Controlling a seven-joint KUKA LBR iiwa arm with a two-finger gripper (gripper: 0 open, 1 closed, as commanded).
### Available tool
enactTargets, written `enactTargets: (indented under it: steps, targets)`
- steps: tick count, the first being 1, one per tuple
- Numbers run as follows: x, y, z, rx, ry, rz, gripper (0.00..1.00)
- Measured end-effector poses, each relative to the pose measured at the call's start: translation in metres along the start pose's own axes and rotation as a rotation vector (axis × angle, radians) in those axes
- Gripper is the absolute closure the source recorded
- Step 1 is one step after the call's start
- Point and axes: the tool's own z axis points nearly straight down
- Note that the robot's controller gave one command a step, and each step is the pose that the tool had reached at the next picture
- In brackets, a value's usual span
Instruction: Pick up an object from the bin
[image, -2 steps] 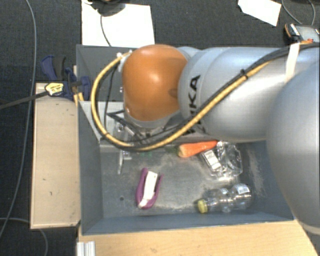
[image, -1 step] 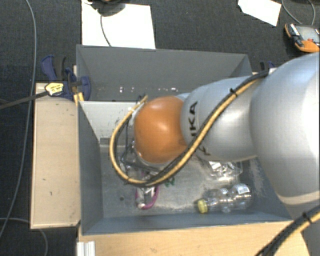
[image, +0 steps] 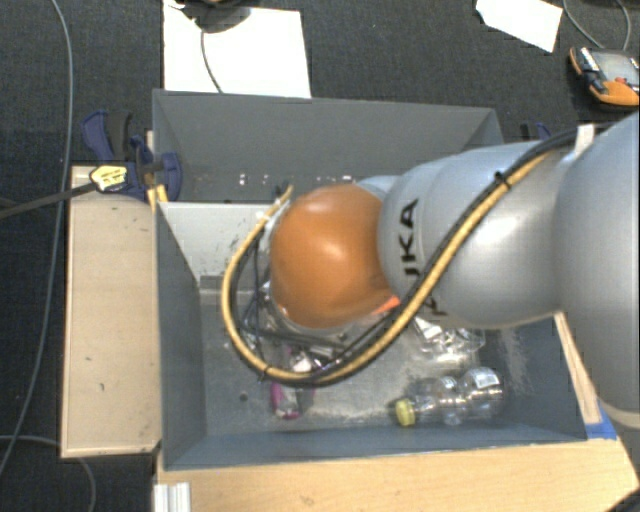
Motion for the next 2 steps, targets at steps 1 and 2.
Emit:
enactTargets:
  steps: [1,2]
  targets:
    - [0.019,-0.063,0.056,-0.001,0.007,-0.352,0.00]
    - [-0.003,-0.061,0.084,0.001,-0.009,-0.403,0.00]
